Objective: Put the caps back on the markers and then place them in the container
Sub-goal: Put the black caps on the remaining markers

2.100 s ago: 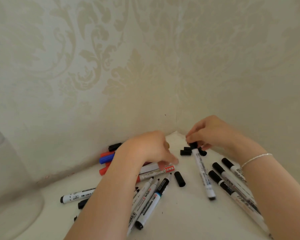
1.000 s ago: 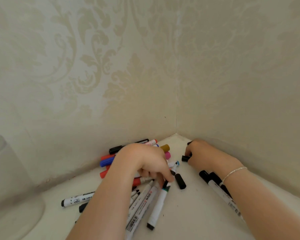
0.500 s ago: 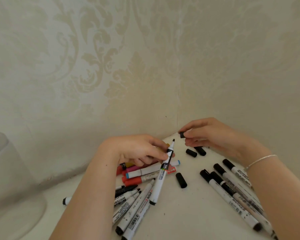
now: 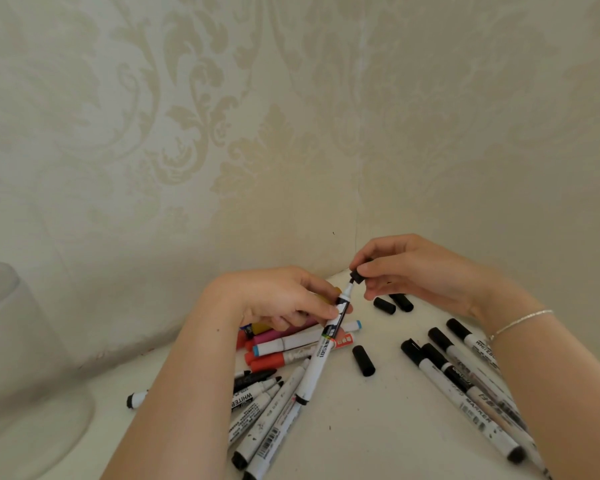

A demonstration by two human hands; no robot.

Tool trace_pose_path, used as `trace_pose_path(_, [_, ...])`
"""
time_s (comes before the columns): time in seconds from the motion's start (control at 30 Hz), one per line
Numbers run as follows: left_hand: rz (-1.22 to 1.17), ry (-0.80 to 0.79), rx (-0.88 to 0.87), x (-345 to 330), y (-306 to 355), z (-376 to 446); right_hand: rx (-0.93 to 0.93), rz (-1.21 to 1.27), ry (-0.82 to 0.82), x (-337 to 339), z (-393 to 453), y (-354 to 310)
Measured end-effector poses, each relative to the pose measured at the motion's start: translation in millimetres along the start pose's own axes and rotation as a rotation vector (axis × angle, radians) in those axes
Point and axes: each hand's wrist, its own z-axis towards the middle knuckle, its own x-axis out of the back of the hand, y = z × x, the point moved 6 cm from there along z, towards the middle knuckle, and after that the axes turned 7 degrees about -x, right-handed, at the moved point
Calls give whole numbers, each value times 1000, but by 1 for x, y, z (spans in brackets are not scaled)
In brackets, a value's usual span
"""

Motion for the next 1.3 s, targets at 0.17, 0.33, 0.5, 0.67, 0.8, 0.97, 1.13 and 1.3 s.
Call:
trace_pose_path(0.17, [5, 2, 3, 0, 0, 0, -16, 28, -5, -1, 0, 0])
trace_pose_path(0.33, [-42, 20, -5, 2, -1, 2, 9, 346, 140, 10, 3, -1])
trace_pose_path(0.5, [-58, 19, -20, 2, 1, 3, 53, 381, 143, 10, 2, -3])
trace_pose_path(0.67, [-67, 27, -32, 3, 1, 6, 43, 332, 148, 3, 5, -3])
trace_pose_path(0.8, [-74, 43, -28, 6, -1, 4, 24, 280, 126, 0, 5, -2])
trace_pose_path(0.97, [-66, 57, -32, 8, -1, 5, 16, 252, 129, -2, 6, -3])
trace_pose_path(1.13, [-70, 57, -44, 6, 3, 2, 47, 321, 190, 4, 5, -3])
trace_pose_path(1.3, [-50, 109, -80, 9, 5, 3, -12, 218, 79, -10, 8, 0])
